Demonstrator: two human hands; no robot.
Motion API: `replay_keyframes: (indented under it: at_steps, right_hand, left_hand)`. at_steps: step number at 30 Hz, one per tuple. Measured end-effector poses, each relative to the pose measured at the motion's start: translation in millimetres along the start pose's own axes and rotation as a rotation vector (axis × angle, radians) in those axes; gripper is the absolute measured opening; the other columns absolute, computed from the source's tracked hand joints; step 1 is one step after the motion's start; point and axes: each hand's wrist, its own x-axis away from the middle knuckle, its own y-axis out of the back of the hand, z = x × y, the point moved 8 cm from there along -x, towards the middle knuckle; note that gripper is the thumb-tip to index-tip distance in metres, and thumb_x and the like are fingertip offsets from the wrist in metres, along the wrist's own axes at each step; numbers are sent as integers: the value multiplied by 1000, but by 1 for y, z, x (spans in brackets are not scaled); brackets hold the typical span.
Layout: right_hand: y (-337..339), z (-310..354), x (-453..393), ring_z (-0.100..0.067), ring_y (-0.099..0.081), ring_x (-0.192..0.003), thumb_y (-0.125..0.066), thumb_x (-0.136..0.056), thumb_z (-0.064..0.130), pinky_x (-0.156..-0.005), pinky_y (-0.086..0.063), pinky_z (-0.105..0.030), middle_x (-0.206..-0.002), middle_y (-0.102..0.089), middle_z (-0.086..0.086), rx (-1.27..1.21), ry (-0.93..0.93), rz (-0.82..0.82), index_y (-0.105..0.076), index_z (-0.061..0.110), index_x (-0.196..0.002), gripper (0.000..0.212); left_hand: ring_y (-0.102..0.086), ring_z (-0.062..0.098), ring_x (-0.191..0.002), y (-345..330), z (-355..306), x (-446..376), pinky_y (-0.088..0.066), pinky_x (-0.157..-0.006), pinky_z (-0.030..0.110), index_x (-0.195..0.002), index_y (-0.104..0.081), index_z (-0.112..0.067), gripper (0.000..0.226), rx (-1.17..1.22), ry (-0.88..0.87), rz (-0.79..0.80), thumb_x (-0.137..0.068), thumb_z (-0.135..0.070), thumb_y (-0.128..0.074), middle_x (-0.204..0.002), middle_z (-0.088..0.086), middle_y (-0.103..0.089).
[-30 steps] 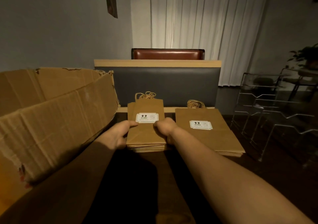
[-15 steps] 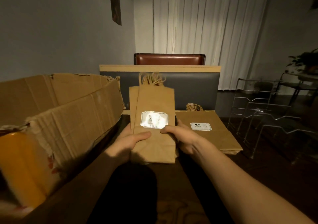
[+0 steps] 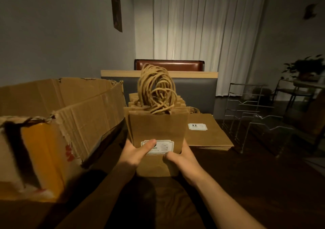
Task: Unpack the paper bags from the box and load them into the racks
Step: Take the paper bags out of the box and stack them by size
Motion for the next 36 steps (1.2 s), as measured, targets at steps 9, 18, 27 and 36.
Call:
replay_keyframes:
  at_steps: [9, 18, 27, 36]
  right_hand:
    - [1, 16, -6, -16, -68, -110, -66, -84, -1, -86, -56, -29, -118, -71, 1, -19, 13, 96, -40, 29, -144, 71]
    - [2, 28, -13, -8, -52, -129, -85, -63, 62, -109, -44, -37, -146, -47, 8, 123, 146, -15, -34, 43, -144, 97]
    - [6, 10, -14, 3, -67, -102, -82, -78, 33, -78, -53, -17, -109, -71, 20, 106, 75, -53, -52, 43, -123, 55]
    - [0, 0, -12, 0, -60, -118, -81, -78, 24, -87, -54, -21, -125, -65, 22, 75, 101, 100, -29, 48, -145, 88]
  left_hand:
    - [-67, 23, -114, -9, -28, -2, -51, -99, 46, -135, -51, -22, 108, 66, -38, 74, -42, -60, -93, -123, 3, -70]
    - [-69, 16, -109, -10, -30, 3, -54, -87, 31, -138, -49, -19, 105, -44, -37, 69, -50, -60, -89, -120, 0, -71]
    - [-71, 7, -98, -3, -1, 22, -56, -71, 18, -139, -39, -26, 106, -40, -38, 75, -46, -47, -86, -117, 2, -69]
    - [-70, 10, -103, 9, 10, 0, -54, -91, 33, -117, -53, -37, 71, -222, -77, -18, -61, -18, -93, -110, -12, -73]
